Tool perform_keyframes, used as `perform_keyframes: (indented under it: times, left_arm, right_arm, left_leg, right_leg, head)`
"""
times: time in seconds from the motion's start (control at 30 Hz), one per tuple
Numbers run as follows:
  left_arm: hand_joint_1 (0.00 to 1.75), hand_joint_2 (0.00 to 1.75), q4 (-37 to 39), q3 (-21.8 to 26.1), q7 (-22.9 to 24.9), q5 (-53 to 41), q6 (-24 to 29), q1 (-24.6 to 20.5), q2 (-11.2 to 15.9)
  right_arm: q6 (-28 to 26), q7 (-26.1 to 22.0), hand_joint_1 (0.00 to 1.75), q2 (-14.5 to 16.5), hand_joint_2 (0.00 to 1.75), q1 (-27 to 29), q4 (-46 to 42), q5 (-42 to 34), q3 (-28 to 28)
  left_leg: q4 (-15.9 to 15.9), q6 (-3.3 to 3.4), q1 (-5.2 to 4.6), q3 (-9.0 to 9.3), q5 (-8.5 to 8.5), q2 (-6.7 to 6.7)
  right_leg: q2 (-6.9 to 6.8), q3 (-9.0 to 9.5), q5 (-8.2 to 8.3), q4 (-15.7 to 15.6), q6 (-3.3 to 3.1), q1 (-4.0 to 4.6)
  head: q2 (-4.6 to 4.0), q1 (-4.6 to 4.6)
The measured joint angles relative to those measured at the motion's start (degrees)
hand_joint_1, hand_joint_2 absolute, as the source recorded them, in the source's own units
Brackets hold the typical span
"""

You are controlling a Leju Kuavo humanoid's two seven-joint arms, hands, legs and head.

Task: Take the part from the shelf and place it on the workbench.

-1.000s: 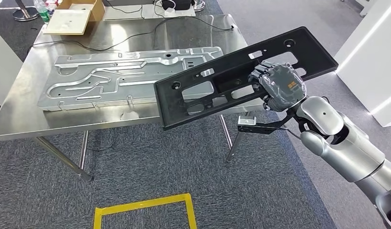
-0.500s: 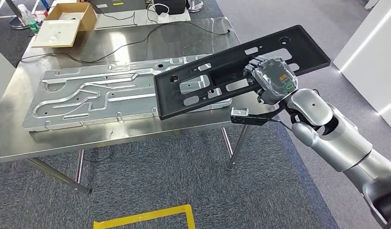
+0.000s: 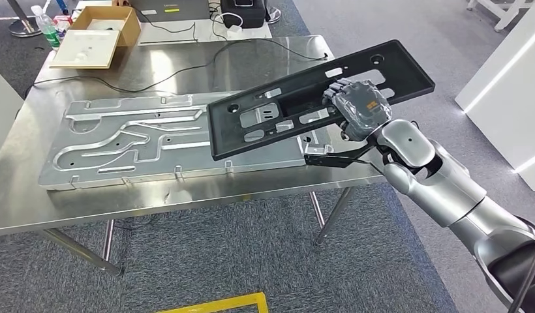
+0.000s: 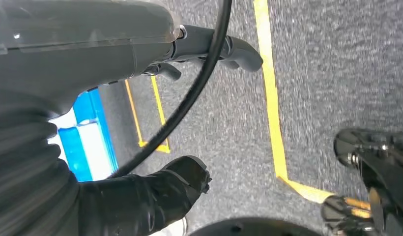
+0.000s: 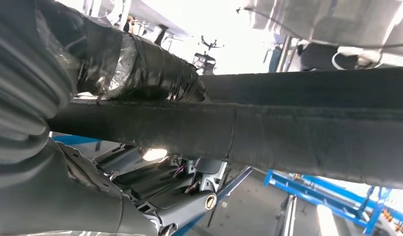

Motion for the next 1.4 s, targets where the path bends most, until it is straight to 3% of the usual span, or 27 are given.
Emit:
perform_keyframes:
  times: [0.03, 0.1, 0.17, 0.23, 0.33, 0.37, 0.43, 0.5, 0.53, 0.63, 0.7, 0.83, 0.9, 0.97, 1.0, 1.03, 1.1, 1.17, 1.2, 1.23, 1.33, 1.4]
  left_arm:
    - [0.00, 1.75, 0.00, 0.00, 0.01, 0.00, -0.01, 0.02, 0.00]
    - [0.00, 1.75, 0.01, 0.00, 0.01, -0.02, -0.03, 0.11, -0.04]
    - [0.00, 1.75, 0.04, 0.00, 0.05, -0.07, -0.15, 0.15, -0.14]
    - [0.00, 1.75, 0.07, 0.00, 0.19, -0.20, -0.28, -0.03, -0.15]
    - [0.00, 1.75, 0.03, 0.00, 0.52, -0.50, -0.46, -0.46, 0.34]
    - [0.00, 1.75, 0.01, 0.00, 0.62, -0.57, -0.52, -0.60, 0.57]
    - [0.00, 1.75, 0.00, 0.00, 0.78, -0.66, -0.60, -0.81, 0.91]
    - [0.00, 1.75, 0.01, 0.00, 0.84, -0.69, -0.64, -0.81, 1.15]
    - [0.00, 1.75, 0.01, 0.00, 0.85, -0.70, -0.65, -0.75, 1.24]
    - [0.00, 1.75, 0.01, 0.02, 0.86, -0.75, -0.65, -0.42, 1.52]
    - [0.00, 1.75, 0.02, 0.02, 0.87, -0.83, -0.66, -0.34, 1.60]
    - [0.00, 1.75, 0.02, 0.02, 1.23, -0.99, -0.71, -0.22, 1.60]
    - [0.00, 1.75, 0.02, 0.03, 1.37, -0.99, -0.96, -0.28, 1.60]
    - [0.00, 1.75, 0.02, 0.05, 1.26, -0.83, -1.30, -0.38, 1.60]
    - [0.00, 1.75, 0.02, 0.11, 1.20, -0.69, -1.46, -0.40, 1.60]
    - [0.00, 1.75, 0.02, 0.20, 1.15, -0.55, -1.66, -0.39, 1.60]
    - [0.00, 1.75, 0.02, 0.52, 1.16, -0.23, -2.13, -0.32, 1.56]
    - [0.00, 0.87, 0.10, 0.84, 1.26, 0.11, -2.42, -0.13, 1.28]
    - [0.00, 0.44, 0.14, 0.97, 1.34, 0.23, -2.46, -0.10, 1.14]
    - [0.00, 0.00, 0.18, 1.07, 1.49, 0.28, -2.48, -0.08, 1.03]
    - [0.00, 0.00, 0.17, 1.34, 2.22, 0.31, -2.70, -0.18, 1.03]
    - [0.00, 0.00, 0.17, 1.46, 2.55, 0.31, -2.82, -0.21, 1.03]
  right_arm:
    - [-0.01, -0.01, 1.75, 0.16, 1.75, -0.01, 0.25, 0.01, 0.10]
    - [-0.01, -0.01, 1.75, 0.41, 1.75, -0.19, 0.64, 0.10, 0.19]
    - [-0.08, 0.24, 1.75, 1.33, 1.75, -0.99, 1.48, 0.66, 0.49]
    - [-0.45, 0.95, 1.75, 3.68, 1.75, -2.50, 3.21, 1.93, 1.26]
    - [-1.94, 2.38, 1.75, 9.61, 1.75, -5.32, 7.12, 3.55, 3.57]
    - [-2.70, 2.75, 1.75, 11.84, 1.75, -6.19, 8.51, 3.70, 4.47]
    - [-4.32, 3.32, 1.75, 16.22, 1.75, -7.30, 11.26, 3.54, 6.15]
    - [-5.39, 3.69, 1.75, 19.85, 1.75, -7.43, 13.59, 3.22, 7.56]
    - [-5.70, 3.76, 1.75, 21.27, 1.75, -7.30, 14.53, 3.11, 8.11]
    - [-6.97, 3.78, 1.75, 24.27, 1.75, -6.84, 17.01, 2.54, 9.09]
    - [-7.92, 3.71, 1.75, 25.38, 1.75, -6.59, 18.50, 1.90, 9.26]
    - [-8.77, 2.88, 1.75, 26.73, 1.75, -5.86, 20.83, 1.04, 9.28]
    - [-9.18, 2.42, 1.75, 27.22, 1.75, -5.50, 21.77, 0.98, 9.28]
    - [-9.44, 2.21, 0.87, 27.63, 0.87, -4.75, 22.67, 0.92, 9.28]
    - [-9.46, 2.10, 0.44, 27.79, 0.44, -4.25, 23.07, 0.85, 9.28]
    - [-9.48, 1.96, 0.00, 27.93, 0.00, -3.77, 23.48, 0.73, 9.28]
    - [-9.61, 1.55, 0.00, 28.09, 0.00, -3.23, 24.31, 0.50, 9.27]
    - [-10.01, 1.22, 0.00, 28.19, 0.00, -3.18, 25.23, 0.32, 9.25]
    - [-10.22, 1.15, 0.00, 28.24, 0.00, -3.20, 25.67, 0.26, 9.22]
    - [-10.39, 1.11, 0.00, 28.31, 0.00, -3.20, 26.13, 0.21, 9.18]
    - [-10.51, 0.75, 0.00, 28.54, 0.00, -3.13, 27.43, 0.17, 9.05]
    - [-10.57, 0.57, 0.00, 28.60, 0.00, -3.11, 28.21, 0.17, 8.84]
  left_leg:
    - [0.07, -0.03, -0.10, 0.52, -0.44, -0.04]
    - [0.08, -0.11, -0.28, 1.68, -1.34, -0.07]
    - [-0.16, -0.47, -0.32, 2.44, -1.98, -0.06]
    - [-0.03, -1.20, -0.36, 2.96, -1.94, 0.22]
    - [2.26, -2.07, -0.46, 2.69, -2.18, 0.54]
    - [4.53, -2.23, -0.37, 1.44, -2.84, 0.49]
    - [11.18, -2.82, -0.05, -3.02, -5.32, 0.42]
    - [15.19, -3.58, 0.26, -6.91, -6.81, 0.44]
    - [14.46, -3.81, 0.39, -7.50, -5.90, 0.46]
    - [4.27, -4.20, 0.60, -5.09, 1.14, 0.54]
    - [0.71, -3.63, 0.47, -3.89, 2.73, 0.58]
    - [0.55, -2.03, 0.57, -2.95, 2.51, 0.59]
    - [0.28, -1.44, 0.68, -2.33, 2.10, 0.62]
    - [0.27, -1.12, 0.65, -1.86, 1.49, 0.49]
    - [0.31, -1.10, 0.63, -1.53, 1.14, 0.38]
    - [0.34, -1.11, 0.59, -1.08, 0.74, 0.26]
    - [0.35, -1.16, 0.43, 0.09, -0.11, 0.12]
    - [0.23, -1.35, 0.32, 0.90, -0.75, 0.09]
    - [0.17, -1.55, 0.38, 1.00, -0.93, 0.10]
    - [0.19, -1.70, 0.39, 0.94, -1.07, 0.12]
    - [0.23, -1.90, 0.49, 0.97, -1.38, 0.32]
    - [0.02, -2.02, 0.54, 1.16, -1.46, 0.42]
  right_leg:
    - [0.00, -0.10, 1.40, -1.50, -0.28, 0.07]
    - [-0.03, 2.02, 6.63, -8.77, -1.25, 0.47]
    - [-0.01, 3.82, 9.03, -14.08, -2.35, 1.19]
    - [0.23, 4.49, 8.95, -15.45, -3.42, 1.74]
    - [0.68, 6.28, 9.65, -16.71, -4.48, 1.10]
    - [0.77, 6.76, 9.59, -16.94, -4.63, 0.81]
    - [0.82, 7.27, 9.07, -17.04, -4.84, 0.77]
    - [0.83, 7.83, 8.31, -16.91, -4.76, 0.74]
    - [0.83, 8.22, 7.86, -16.78, -4.62, 0.70]
    - [0.51, 9.64, 6.11, -16.18, -3.83, 0.62]
    - [0.16, 9.98, 5.10, -15.89, -3.15, 0.79]
    - [-0.08, 10.24, 3.56, -14.81, -1.98, 0.78]
    - [-0.07, 7.36, 1.27, -9.44, -1.39, 0.53]
    - [-0.06, 2.32, -0.95, -1.57, -1.02, 0.43]
    - [-0.06, 0.31, -0.84, 0.77, -0.99, 0.42]
    - [-0.06, -0.74, 0.50, 0.99, -1.10, 0.44]
    - [-0.06, 0.26, 6.05, -4.83, -1.83, 0.67]
    - [-0.12, 2.50, 10.17, -11.69, -3.08, 1.22]
    - [-0.15, 3.31, 10.79, -13.78, -3.62, 1.57]
    - [-0.18, 3.70, 10.56, -14.59, -3.69, 1.71]
    - [-0.01, 4.20, 10.14, -15.53, -2.92, 1.74]
    - [0.11, 4.23, 9.98, -15.53, -3.04, 1.79]
  head:
    - [0.00, 0.01]
    - [-0.01, 0.01]
    - [-0.01, -0.01]
    - [-0.01, 0.02]
    - [0.00, 0.04]
    - [-0.01, 0.03]
    - [-0.01, -0.01]
    - [-0.02, 0.00]
    - [-0.02, -0.01]
    - [-0.02, -0.01]
    - [-0.02, 0.02]
    - [-0.01, 0.03]
    - [0.00, 0.04]
    - [0.01, 0.03]
    - [0.01, 0.03]
    - [0.00, 0.04]
    - [-0.01, 0.04]
    - [-0.02, -0.05]
    - [-0.02, -0.06]
    - [-0.02, -0.06]
    - [-0.02, 0.02]
    - [-0.02, 0.01]
